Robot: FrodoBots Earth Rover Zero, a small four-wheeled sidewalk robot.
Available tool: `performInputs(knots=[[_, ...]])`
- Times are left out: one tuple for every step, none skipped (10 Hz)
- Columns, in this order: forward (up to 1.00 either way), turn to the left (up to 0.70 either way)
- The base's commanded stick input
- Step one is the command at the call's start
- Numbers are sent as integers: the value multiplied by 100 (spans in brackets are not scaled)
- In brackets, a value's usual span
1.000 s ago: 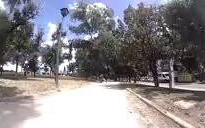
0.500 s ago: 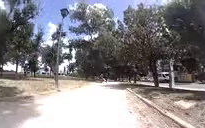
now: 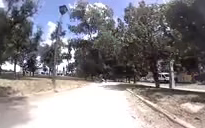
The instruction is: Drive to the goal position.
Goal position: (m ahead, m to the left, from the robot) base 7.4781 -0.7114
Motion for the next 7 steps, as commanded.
performInputs(knots=[[70, 0], [70, 0], [70, 0], [70, 0], [70, 0], [70, 0], [76, 0]])
